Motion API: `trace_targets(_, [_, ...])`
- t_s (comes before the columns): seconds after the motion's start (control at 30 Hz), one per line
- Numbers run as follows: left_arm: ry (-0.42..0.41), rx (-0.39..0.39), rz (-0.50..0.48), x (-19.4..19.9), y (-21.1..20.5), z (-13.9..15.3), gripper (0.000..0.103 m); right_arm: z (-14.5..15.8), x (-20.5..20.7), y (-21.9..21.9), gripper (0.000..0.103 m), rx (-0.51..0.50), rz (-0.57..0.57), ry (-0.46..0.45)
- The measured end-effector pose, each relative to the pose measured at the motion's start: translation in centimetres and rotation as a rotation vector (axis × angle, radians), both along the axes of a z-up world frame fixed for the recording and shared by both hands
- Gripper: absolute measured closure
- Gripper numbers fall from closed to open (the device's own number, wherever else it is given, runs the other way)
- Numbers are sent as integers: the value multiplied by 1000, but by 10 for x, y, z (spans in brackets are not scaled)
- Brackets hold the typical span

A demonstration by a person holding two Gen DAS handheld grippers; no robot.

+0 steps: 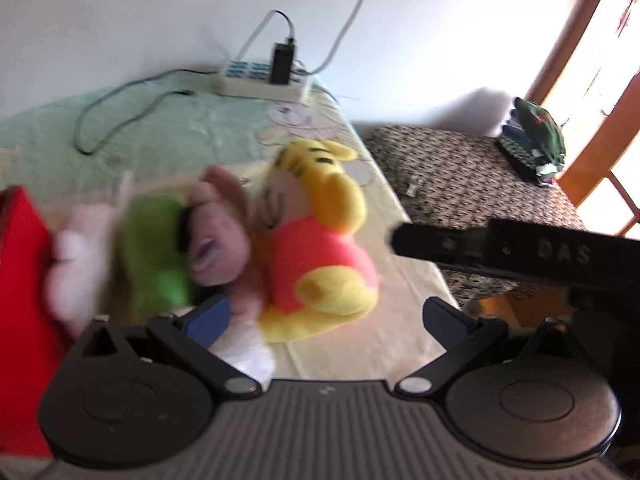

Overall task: Organize objects
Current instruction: 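Carry the yellow tiger plush in the right gripper toward the red box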

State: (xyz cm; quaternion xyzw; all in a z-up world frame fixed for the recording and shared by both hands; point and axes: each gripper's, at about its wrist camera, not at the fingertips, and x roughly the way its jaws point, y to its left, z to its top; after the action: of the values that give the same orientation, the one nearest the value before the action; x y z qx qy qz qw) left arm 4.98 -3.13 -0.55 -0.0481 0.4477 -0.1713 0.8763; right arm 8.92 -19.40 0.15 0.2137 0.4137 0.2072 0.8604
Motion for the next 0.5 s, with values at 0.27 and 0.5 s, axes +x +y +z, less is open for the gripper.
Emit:
trace_targets(0.27, [39,-26,-20,31,-17,-21,8,-22,42,8,32,16,69,56])
trace_targets(0.5, [93,-2,-28,54,-26,-41,34,-47,66,19,33,13,95,136])
